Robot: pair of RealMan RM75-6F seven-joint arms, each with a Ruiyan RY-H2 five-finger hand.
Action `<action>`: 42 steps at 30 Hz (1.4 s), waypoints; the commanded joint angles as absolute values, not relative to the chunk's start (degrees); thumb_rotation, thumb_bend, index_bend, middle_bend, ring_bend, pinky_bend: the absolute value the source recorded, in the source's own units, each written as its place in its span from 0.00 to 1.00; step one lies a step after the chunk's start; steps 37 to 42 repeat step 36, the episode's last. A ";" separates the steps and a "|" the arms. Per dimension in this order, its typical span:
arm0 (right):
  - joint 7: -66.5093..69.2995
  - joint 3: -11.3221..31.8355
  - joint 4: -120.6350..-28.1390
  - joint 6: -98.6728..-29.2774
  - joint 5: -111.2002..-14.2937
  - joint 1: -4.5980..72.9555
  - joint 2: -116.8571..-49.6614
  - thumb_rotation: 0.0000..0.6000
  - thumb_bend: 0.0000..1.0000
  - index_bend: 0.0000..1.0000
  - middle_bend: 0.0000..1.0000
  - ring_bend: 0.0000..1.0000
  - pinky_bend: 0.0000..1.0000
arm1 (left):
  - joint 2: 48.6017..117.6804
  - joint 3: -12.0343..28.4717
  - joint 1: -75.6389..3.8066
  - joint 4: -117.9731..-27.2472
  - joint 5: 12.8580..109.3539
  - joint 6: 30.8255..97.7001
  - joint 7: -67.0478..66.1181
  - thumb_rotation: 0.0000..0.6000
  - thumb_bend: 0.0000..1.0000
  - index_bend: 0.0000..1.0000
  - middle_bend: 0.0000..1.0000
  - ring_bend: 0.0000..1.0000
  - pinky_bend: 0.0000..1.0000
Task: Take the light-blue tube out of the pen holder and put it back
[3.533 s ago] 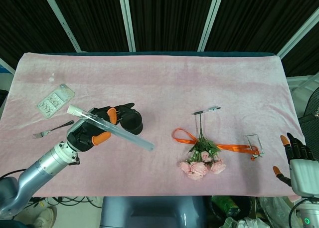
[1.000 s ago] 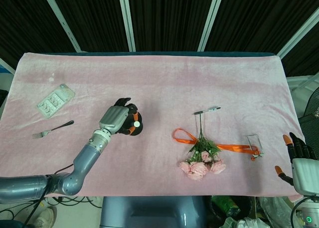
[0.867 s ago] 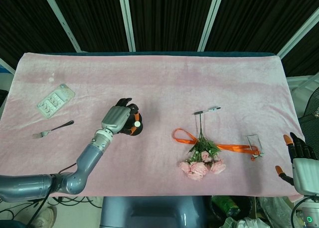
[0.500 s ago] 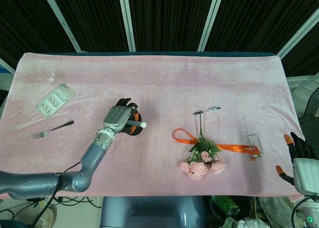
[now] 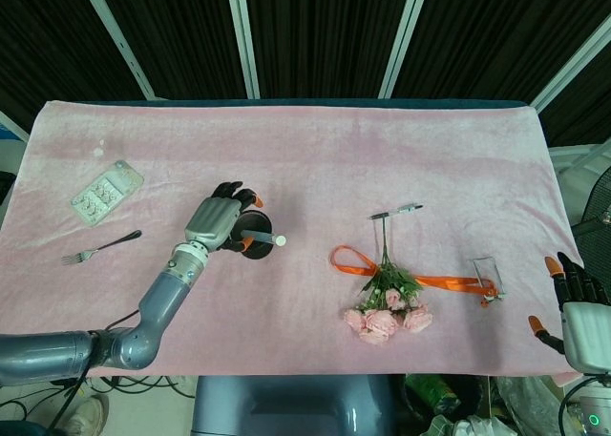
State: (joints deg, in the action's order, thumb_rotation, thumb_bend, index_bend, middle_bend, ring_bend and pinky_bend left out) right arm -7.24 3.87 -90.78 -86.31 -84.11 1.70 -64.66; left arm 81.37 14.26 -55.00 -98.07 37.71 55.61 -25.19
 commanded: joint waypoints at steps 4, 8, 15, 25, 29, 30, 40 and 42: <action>-6.36 4.51 -89.44 -85.44 -82.54 1.93 -64.71 1.00 0.15 0.00 0.04 0.10 0.18 | 71.86 14.47 -47.88 -109.39 44.38 60.66 -18.42 1.00 0.30 0.22 0.12 0.00 0.00; -5.98 4.81 -87.83 -84.54 -81.78 2.32 -64.80 1.00 0.15 0.00 0.04 0.10 0.18 | 64.82 9.69 -40.79 -116.53 50.99 68.04 -19.28 1.00 0.30 0.22 0.09 0.00 0.00; -4.88 4.95 -86.46 -83.96 -81.51 2.60 -64.91 1.00 0.15 0.00 0.04 0.10 0.18 | 61.72 0.95 -29.14 -115.57 64.50 82.19 -20.75 1.00 0.30 0.17 0.05 0.00 0.00; -3.02 4.34 -85.28 -84.16 -83.58 2.96 -64.85 1.00 0.15 0.00 0.04 0.10 0.18 | 60.56 -5.38 -17.88 -104.24 75.21 87.77 -9.68 1.00 0.30 0.14 0.05 0.00 0.00; -2.68 4.42 -84.86 -84.34 -83.83 3.10 -65.08 1.00 0.15 0.00 0.04 0.10 0.18 | 61.92 -4.44 -16.30 -98.76 81.02 90.87 -5.87 1.00 0.30 0.14 0.06 0.00 0.00; -2.57 4.48 -84.88 -84.49 -83.84 3.07 -65.08 1.00 0.15 0.00 0.04 0.10 0.18 | 62.05 -4.16 -16.13 -98.29 81.43 90.96 -5.12 1.00 0.30 0.14 0.06 0.00 0.00; -2.27 4.83 -85.31 -85.20 -83.52 2.81 -64.76 1.00 0.15 0.00 0.04 0.10 0.18 | 60.54 -3.02 -15.56 -101.11 77.58 86.67 -6.16 1.00 0.30 0.15 0.06 0.00 0.00; -2.27 4.83 -85.31 -85.20 -83.52 2.81 -64.76 1.00 0.15 0.00 0.04 0.10 0.18 | 60.54 -3.02 -15.56 -101.11 77.58 86.67 -6.16 1.00 0.30 0.15 0.06 0.00 0.00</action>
